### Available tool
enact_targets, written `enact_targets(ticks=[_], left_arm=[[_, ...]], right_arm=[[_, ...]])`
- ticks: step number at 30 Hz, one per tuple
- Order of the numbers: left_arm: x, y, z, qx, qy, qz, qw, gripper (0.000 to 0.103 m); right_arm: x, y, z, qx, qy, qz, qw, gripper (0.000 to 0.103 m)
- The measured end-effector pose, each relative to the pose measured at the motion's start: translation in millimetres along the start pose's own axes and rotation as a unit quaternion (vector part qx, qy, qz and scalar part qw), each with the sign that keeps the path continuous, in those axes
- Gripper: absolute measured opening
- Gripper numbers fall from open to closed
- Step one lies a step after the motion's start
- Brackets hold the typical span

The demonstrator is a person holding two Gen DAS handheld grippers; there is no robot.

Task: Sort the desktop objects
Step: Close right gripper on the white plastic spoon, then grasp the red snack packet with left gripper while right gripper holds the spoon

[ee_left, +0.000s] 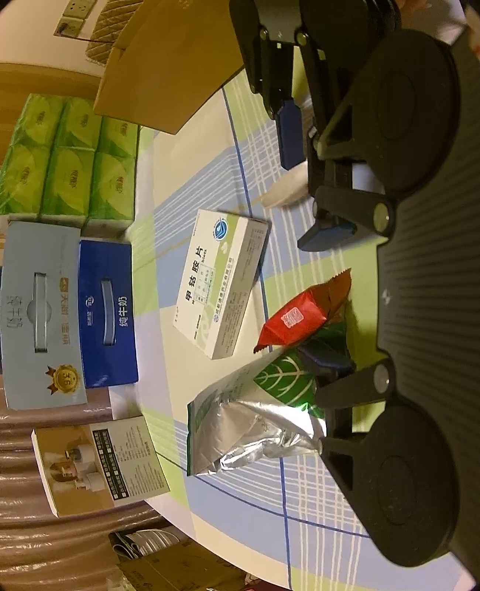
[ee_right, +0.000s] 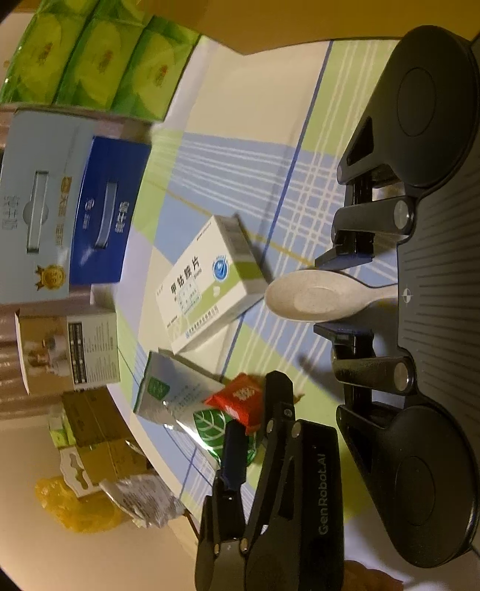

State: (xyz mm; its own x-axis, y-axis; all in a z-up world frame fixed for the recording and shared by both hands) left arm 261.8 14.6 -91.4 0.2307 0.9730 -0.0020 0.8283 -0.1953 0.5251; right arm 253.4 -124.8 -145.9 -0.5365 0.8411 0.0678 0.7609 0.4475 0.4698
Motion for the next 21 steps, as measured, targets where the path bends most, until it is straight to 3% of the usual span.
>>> enact_targets(ticks=[2,4,9,15,20,21], left_arm=[[0,0,1,0.001,0.000,0.000,1.0000,0.041],[0,-1,1,0.007,-0.002,0.003,1.0000,0.028],[-5,-8,-7,0.018,-0.019,0.012,0.9996,0.016],[-20,-27,-25,0.027,-0.039,0.037,0.9982,0.016],[-27,-40,-35,0.019,-0.022,0.044,0.9986,0.018],[-26,-38,-34,0.014,-0.018,0.041,0.9989,0.022]], right_arm=[[-2,0,-1,0.001,0.000,0.013,1.000,0.027],[-4,-2,-4,0.003,0.003,0.029,1.000,0.027],[-8,-11,-14,0.013,0.002,0.063,0.998,0.027],[-2,-34,-35,0.029,-0.033,0.087,0.995,0.027],[3,-52,-47,0.028,-0.066,0.083,0.994,0.027],[2,-53,-47,0.027,-0.067,0.084,0.994,0.027]])
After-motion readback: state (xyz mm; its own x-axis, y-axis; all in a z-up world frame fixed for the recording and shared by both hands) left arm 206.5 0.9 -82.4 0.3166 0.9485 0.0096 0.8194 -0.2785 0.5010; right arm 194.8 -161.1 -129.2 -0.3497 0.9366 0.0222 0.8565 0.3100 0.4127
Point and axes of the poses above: each gripper's, at about its wrist camera, not at the fingertips, and z roughly the way its jaws point, x to its left, y to its top, the point moved 1 cm from there along z, roughly the way its jaws point, and after that the axes turned 15 degrees about x, right-handed, at the moved point
